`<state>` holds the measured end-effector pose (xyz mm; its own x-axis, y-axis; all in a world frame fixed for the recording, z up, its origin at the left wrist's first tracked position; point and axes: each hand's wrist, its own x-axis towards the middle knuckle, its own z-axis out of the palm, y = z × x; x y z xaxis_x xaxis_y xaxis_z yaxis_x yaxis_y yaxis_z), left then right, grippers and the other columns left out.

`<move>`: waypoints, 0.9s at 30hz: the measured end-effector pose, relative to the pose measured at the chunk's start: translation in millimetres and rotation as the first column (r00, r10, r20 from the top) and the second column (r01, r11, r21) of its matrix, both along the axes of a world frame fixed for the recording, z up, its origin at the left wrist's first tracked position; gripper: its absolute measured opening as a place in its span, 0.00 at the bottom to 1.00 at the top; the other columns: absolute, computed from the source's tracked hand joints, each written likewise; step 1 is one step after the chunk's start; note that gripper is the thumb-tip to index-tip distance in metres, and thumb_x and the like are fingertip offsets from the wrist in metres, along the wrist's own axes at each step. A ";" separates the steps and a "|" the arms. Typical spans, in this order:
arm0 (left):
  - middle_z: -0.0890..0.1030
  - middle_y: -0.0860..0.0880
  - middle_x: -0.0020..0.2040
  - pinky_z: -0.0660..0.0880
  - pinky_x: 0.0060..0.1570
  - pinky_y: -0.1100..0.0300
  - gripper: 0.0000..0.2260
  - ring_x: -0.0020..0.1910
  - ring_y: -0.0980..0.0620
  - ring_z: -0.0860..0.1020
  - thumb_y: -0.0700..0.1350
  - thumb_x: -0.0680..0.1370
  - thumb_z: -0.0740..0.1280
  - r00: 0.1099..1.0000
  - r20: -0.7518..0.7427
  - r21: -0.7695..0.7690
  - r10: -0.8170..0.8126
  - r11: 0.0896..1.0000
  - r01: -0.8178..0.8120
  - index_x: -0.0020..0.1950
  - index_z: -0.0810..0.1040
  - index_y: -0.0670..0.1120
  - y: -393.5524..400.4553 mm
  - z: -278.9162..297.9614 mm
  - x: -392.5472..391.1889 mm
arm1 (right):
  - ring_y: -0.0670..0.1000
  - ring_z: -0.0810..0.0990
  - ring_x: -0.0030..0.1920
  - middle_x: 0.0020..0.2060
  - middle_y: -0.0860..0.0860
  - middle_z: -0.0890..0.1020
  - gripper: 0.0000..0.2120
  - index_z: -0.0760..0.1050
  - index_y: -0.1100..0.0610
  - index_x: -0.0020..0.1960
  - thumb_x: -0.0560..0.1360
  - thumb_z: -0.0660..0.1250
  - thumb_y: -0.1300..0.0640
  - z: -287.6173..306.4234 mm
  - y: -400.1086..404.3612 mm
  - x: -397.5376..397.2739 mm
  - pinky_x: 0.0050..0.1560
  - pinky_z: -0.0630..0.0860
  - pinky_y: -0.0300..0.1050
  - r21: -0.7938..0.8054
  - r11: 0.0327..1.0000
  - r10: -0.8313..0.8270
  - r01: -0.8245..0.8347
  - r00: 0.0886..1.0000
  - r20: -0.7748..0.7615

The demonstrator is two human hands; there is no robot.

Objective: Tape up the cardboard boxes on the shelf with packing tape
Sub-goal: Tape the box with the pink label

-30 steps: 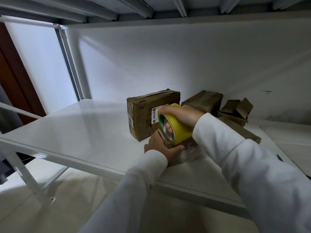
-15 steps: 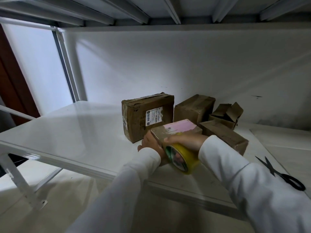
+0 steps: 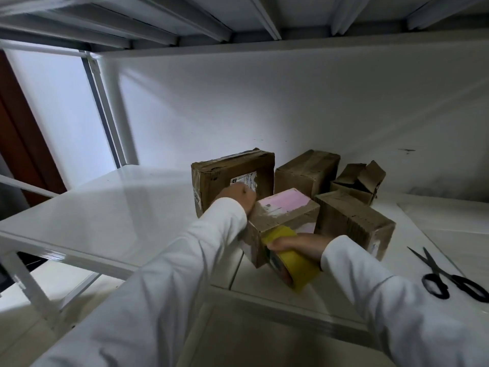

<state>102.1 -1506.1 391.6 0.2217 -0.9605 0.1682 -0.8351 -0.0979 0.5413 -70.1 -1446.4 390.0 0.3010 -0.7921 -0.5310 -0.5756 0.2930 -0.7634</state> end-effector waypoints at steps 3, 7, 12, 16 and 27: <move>0.76 0.45 0.63 0.67 0.61 0.50 0.17 0.63 0.43 0.72 0.54 0.80 0.56 0.902 0.429 -0.040 -0.036 0.997 0.059 0.64 0.71 0.47 -5.8 -2.9 -25.5 | 0.49 0.75 0.35 0.36 0.52 0.76 0.12 0.70 0.55 0.53 0.74 0.67 0.49 -8.9 -0.4 -5.1 0.33 0.74 0.39 0.048 0.998 -0.038 0.036 0.999 0.036; 0.69 0.44 0.68 0.62 0.65 0.45 0.19 0.68 0.43 0.66 0.48 0.80 0.60 0.671 0.738 -0.004 -0.072 0.994 0.110 0.70 0.63 0.47 -23.5 -13.4 -48.8 | 0.57 0.74 0.57 0.56 0.54 0.73 0.31 0.63 0.52 0.67 0.70 0.71 0.44 -30.5 -10.4 -8.6 0.62 0.71 0.51 0.031 0.994 -0.110 0.108 0.992 0.070; 0.68 0.43 0.69 0.65 0.62 0.46 0.22 0.66 0.41 0.70 0.46 0.79 0.59 0.699 0.715 0.060 -0.021 0.998 -0.031 0.72 0.59 0.45 -31.0 -12.5 -31.8 | 0.59 0.72 0.62 0.65 0.55 0.71 0.41 0.59 0.50 0.73 0.66 0.73 0.41 -32.5 -26.7 -0.3 0.64 0.70 0.54 0.025 0.994 -0.112 0.110 0.989 0.100; 0.69 0.44 0.68 0.66 0.60 0.49 0.18 0.64 0.41 0.73 0.44 0.80 0.55 0.734 0.678 0.046 0.027 0.996 -0.079 0.70 0.61 0.44 -35.9 -12.9 -28.3 | 0.59 0.72 0.62 0.65 0.55 0.71 0.40 0.60 0.50 0.72 0.66 0.72 0.40 -38.9 -31.7 1.6 0.64 0.70 0.54 0.032 0.995 -0.099 0.097 0.991 0.091; 0.73 0.42 0.65 0.69 0.56 0.51 0.18 0.65 0.42 0.71 0.42 0.80 0.57 0.687 0.726 -0.067 0.044 0.998 0.007 0.70 0.62 0.43 -37.9 -11.7 -33.0 | 0.51 0.78 0.41 0.43 0.51 0.78 0.33 0.69 0.59 0.67 0.71 0.66 0.39 -50.8 -42.4 4.0 0.41 0.78 0.41 0.093 0.996 0.000 -0.004 0.999 0.041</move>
